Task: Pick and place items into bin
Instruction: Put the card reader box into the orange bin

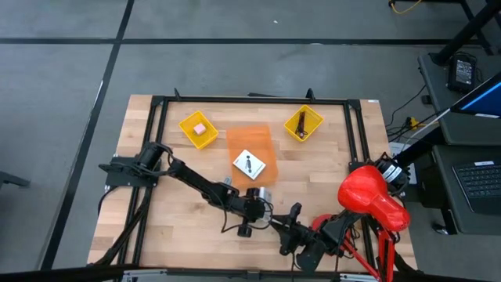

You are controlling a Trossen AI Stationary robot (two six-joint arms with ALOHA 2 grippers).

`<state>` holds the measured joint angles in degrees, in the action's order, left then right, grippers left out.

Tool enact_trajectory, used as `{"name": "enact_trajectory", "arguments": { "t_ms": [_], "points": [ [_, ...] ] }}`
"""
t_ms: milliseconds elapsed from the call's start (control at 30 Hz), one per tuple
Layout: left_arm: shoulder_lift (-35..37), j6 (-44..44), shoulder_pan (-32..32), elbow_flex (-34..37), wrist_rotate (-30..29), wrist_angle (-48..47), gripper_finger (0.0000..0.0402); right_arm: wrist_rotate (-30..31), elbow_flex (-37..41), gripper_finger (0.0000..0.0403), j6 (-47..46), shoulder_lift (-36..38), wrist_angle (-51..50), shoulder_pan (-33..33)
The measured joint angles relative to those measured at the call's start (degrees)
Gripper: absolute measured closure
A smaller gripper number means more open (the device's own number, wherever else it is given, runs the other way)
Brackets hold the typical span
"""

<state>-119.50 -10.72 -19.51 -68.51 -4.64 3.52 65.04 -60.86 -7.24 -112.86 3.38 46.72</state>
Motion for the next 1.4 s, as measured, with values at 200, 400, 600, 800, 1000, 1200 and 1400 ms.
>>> {"name": "enact_trajectory", "arguments": {
  "t_ms": [200, 400, 600, 800, 1000, 1200, 1400],
  "points": [
    [0.0, 2.6, -0.4, -2.4, -1.8, -4.9, 0.04, 0.0, 0.0, 0.0305, 0.0, 0.0, -0.4, 0.0],
    [0.3, 3.9, -0.4, -2.7, -2.2, -5.9, 0.04, 0.0, 0.0, 0.0305, 0.0, 0.0, -2.1, 0.0],
    [1.7, 4.9, -0.3, -2.5, -4.8, -6.9, 0.04, 1.4, 0.0, 0.0305, 0.1, 0.0, -2.5, 0.0],
    [2.7, 6.0, -0.3, -2.6, -6.5, -7.3, 0.04, 1.4, 0.0, 0.0305, 0.0, 0.0, -2.8, 0.0],
    [2.9, 6.0, -0.3, -2.6, -6.7, -6.5, 0.04, 0.3, 0.0, 0.0305, -1.8, 0.0, -3.7, 0.0],
    [2.9, 6.0, -0.3, -2.6, -6.8, -6.3, 0.04, -1.5, 0.0, 0.0305, -6.0, 0.0, -7.1, 0.0],
    [2.9, 6.4, -0.3, -2.6, -7.4, -6.3, 0.04, -0.2, 0.0, 0.0305, -6.4, 1.5, -9.0, 0.0]
  ]
}}
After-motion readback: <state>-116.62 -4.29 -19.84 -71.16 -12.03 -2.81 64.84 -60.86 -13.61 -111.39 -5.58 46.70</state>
